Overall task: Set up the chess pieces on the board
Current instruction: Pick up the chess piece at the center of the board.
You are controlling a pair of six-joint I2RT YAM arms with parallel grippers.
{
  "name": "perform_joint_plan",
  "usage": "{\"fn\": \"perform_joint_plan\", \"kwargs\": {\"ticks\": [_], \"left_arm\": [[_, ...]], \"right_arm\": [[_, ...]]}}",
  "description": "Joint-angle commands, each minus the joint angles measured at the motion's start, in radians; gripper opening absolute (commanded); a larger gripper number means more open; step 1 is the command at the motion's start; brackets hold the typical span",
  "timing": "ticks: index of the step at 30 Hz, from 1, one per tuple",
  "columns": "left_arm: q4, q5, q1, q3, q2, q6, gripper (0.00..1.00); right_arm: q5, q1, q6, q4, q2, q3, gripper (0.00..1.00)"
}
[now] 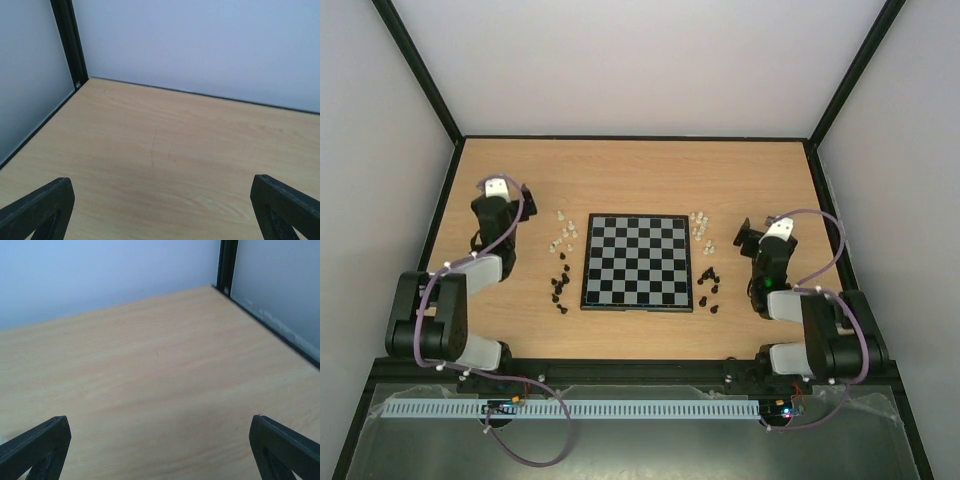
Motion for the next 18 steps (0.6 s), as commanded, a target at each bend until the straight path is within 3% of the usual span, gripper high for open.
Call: {"fn": "perform_joint_plan", "kwargs": {"ticks": [1,5,10,18], "left_arm": [[-0.258,0.024,-0.019,0.069,-0.103,-0.029,0.99],[-0.381,0.152,-0.043,0.116,-0.255,-0.119,1.0],[-0.564,0.236,-0.098,0.221,-0.393,-0.247,0.99],[-0.867,0.375,-0.111,0.42,-0.49,-0.323,1.0]], "right_arm": [[0.002,-0.004,0.027,-0.247,-0.232,0.089,0.99],[0.023,-0.004,0.134,-0.674,-0.394,0.29,0.99],[-0.192,-0.004,0.188,-1.169,-0.441,0.587,0.99],[-0.477,-0.004,0.416,-1.372,-0.587,0.62,0.99]]}}
